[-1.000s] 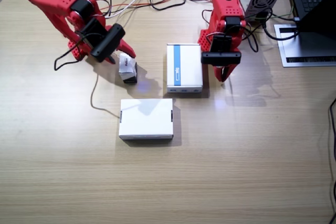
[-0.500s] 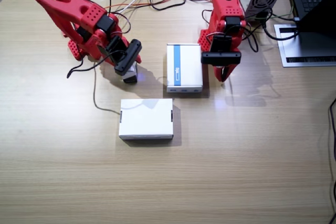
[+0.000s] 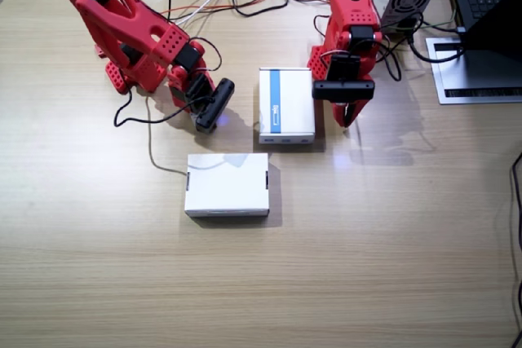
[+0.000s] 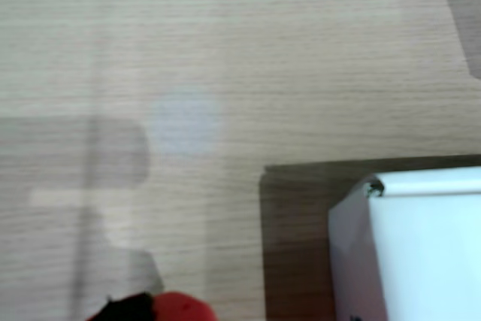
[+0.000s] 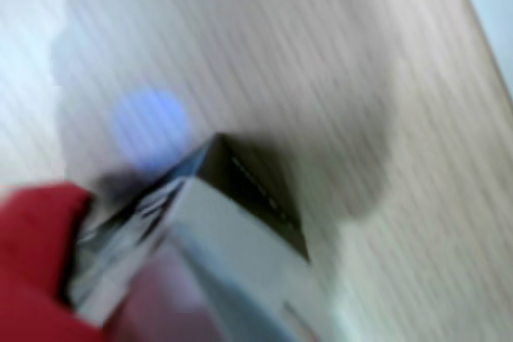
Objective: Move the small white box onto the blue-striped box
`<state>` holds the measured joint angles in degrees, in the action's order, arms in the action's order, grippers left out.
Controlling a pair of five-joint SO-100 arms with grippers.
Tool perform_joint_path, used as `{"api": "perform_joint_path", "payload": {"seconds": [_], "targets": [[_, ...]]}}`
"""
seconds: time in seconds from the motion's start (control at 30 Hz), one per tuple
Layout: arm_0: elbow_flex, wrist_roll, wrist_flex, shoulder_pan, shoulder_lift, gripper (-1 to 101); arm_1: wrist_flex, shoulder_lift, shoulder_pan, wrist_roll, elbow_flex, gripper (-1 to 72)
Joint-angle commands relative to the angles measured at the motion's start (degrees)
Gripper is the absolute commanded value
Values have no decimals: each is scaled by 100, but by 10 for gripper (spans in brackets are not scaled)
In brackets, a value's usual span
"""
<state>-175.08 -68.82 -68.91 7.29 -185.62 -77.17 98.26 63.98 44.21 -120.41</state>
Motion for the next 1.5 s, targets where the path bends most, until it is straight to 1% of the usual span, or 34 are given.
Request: {"api": "perform_joint_path", "payload": {"seconds": [0.0, 0.03, 0.07, 0.2, 0.33, 0.43, 0.5, 0.67, 0.83, 0.93, 1.0, 1.1, 1.17, 1.27, 1.4, 1.47], "targets": [[97, -202, 53, -9, -105, 0, -448, 79, -123, -97, 369, 207], [97, -202, 53, -9, -105, 0, -562, 79, -123, -88, 439, 179], [97, -202, 53, -9, -105, 0, -721, 79, -114, -79, 554, 168], [97, -202, 53, -26, -105, 0, -1397, 308, -70, -70, 1072, 163], [97, -202, 53, -35, -105, 0, -2268, 1037, -70, -53, 1916, 170], [97, -193, 53, -35, -105, 0, -2725, 1301, -264, 105, 2663, 180], [97, -193, 53, -35, -105, 0, -2751, 1266, -536, 211, 3076, 197], [97, -193, 53, -44, -105, 0, -2549, 598, -1178, 571, 3955, 223], [97, -211, 53, -53, -105, 0, -2232, -844, -1819, 879, 4966, 231], [97, -229, 53, -62, -105, 0, -2232, -1942, -2039, 932, 6021, 236], [97, -229, 53, -62, -105, 0, -2417, -2742, -2065, 958, 6899, 244], [97, -237, 53, -79, -105, 0, -2953, -4052, -2039, 923, 8728, 244], [97, -255, 53, -97, -105, 0, -2971, -4465, -1942, 914, 9272, 256], [97, -264, 53, -105, -105, 0, -2979, -4632, -1758, 905, 9668, 275], [97, -290, 53, -123, -105, 0, -2988, -4676, -1529, 1011, 9492, 303], [97, -308, 53, -141, -105, 0, -2988, -4693, -1494, 1020, 9483, 331]]}}
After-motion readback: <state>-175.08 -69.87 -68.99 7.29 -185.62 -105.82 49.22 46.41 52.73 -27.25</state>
